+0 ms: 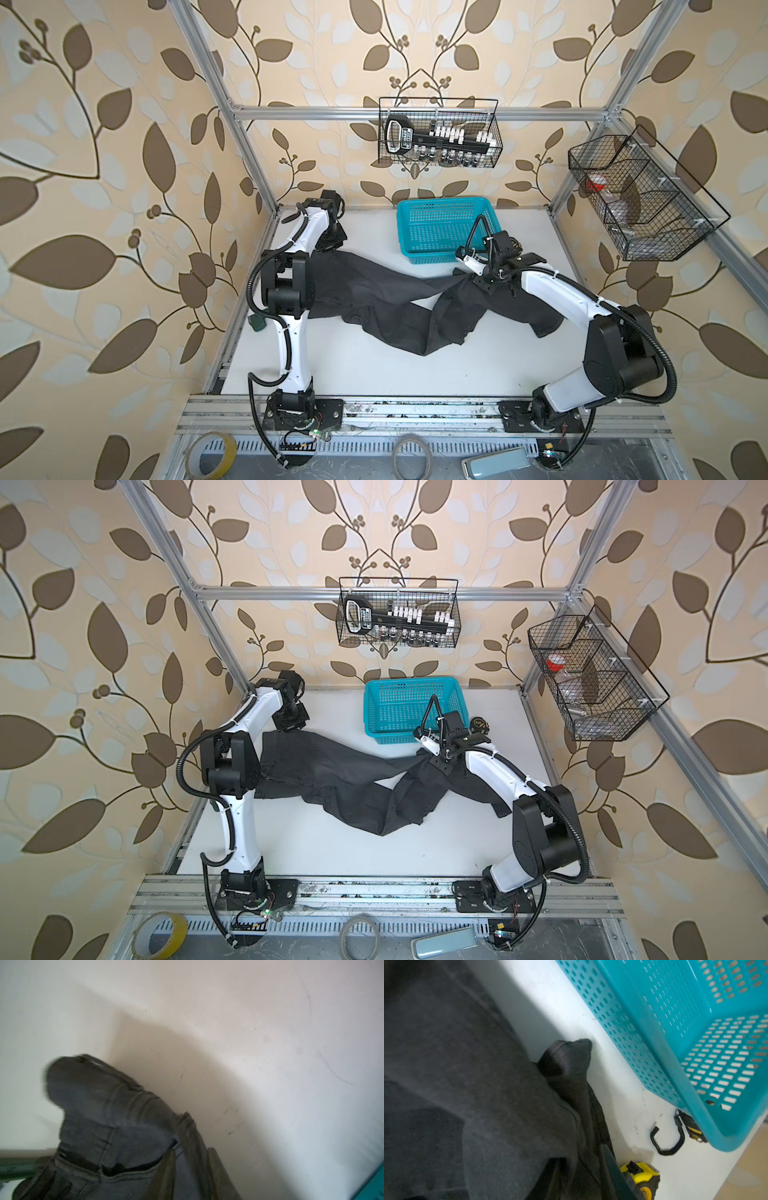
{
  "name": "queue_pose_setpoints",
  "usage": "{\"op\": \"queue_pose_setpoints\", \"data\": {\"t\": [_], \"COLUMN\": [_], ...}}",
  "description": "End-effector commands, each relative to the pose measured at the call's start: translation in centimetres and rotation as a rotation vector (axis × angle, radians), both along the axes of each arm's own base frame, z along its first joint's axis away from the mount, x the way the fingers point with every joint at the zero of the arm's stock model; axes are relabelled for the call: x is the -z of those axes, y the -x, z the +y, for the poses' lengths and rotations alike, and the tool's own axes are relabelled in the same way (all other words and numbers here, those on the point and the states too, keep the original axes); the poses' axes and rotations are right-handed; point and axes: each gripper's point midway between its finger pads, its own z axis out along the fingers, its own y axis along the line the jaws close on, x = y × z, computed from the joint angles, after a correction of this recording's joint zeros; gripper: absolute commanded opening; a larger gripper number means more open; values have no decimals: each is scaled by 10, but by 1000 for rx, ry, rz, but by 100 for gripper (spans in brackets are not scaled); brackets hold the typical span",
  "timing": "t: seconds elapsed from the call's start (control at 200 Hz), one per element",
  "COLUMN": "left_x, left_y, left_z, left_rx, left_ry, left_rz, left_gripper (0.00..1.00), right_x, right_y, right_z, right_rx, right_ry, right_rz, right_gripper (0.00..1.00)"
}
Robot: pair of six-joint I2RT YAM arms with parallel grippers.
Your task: Fold and stack the trousers
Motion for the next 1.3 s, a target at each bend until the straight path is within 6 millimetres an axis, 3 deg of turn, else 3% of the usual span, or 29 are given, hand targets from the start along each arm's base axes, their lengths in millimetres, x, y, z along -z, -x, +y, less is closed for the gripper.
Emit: {"op": "queue_pose_setpoints", "data": {"t": [0.0, 0.05, 0.15, 0.26, 0.335, 0.435, 0.525, 0.625, 0.835, 1.065, 1.295], "left_x": [-48, -58, -74, -74, -65, -45, -28, -11, 29, 58, 82], "left_y": [-6, 1, 30, 76, 113, 162, 198, 219, 232, 209, 188], "left_z": [14, 14, 15, 11, 6, -1, 0, 3, 4, 13, 17], "left_rx": [-1, 13, 32, 43, 22, -36, -118, -194, -320, -355, -360], "left_ry": [-60, -64, -68, -32, 10, 79, 97, 99, 163, 158, 150], "left_rz": [-93, -94, -69, -9, 38, 98, 122, 149, 120, 58, 14], "left_gripper": [54, 67, 74, 79, 80, 81, 83, 85, 86, 85, 76], "right_x": [-25, -31, -53, -60, -53, -39, -18, 8, 44, 72, 90], "right_y": [-21, -17, 3, 45, 81, 121, 144, 158, 153, 146, 137], "right_z": [-4, -5, 5, 25, 40, 57, 69, 77, 83, 90, 91], "right_rx": [40, 48, 34, -64, -172, -298, -388, -446, -504, -532, -517], "right_ry": [75, 70, -56, -176, -203, -206, -168, -133, -50, -15, -16], "right_rz": [-110, -125, -151, -127, -98, -97, -84, -46, -29, -5, 31], "right_gripper": [43, 49, 58, 64, 65, 76, 79, 80, 81, 84, 80]}}
